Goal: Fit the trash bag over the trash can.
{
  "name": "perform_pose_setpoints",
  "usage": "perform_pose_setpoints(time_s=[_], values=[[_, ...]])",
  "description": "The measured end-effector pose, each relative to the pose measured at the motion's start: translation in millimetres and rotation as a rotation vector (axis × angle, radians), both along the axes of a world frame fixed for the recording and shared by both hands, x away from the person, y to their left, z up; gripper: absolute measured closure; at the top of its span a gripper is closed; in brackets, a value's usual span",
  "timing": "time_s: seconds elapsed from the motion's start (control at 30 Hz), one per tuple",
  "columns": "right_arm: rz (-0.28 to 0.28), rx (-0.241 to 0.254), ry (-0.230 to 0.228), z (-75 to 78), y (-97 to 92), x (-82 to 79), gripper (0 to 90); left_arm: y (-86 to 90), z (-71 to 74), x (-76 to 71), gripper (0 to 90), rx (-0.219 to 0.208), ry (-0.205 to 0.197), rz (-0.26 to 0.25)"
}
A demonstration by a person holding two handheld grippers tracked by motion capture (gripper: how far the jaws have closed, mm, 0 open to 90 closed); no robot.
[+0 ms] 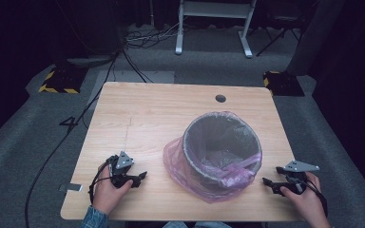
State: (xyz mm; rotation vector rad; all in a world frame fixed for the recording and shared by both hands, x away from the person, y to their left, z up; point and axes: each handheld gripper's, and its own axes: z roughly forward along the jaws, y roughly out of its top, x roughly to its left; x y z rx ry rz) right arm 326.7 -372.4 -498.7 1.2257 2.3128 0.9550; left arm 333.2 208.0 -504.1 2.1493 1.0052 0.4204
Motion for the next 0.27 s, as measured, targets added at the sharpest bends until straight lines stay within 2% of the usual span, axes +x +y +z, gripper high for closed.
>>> perform_pose_setpoints(time_s=[0.07,0.27], values=[[-0.018,0.025,-0.038,-5.2,1.7,-1.6,15.8,0.0,0.0,0.0,22.4,0.0,0.0,-0.001],[-0.019,0.022,-0.048,-5.4,2.8,-2.4,16.2,-0.4,-0.3,0.2,22.0,-0.001,-0.001,-0.002]])
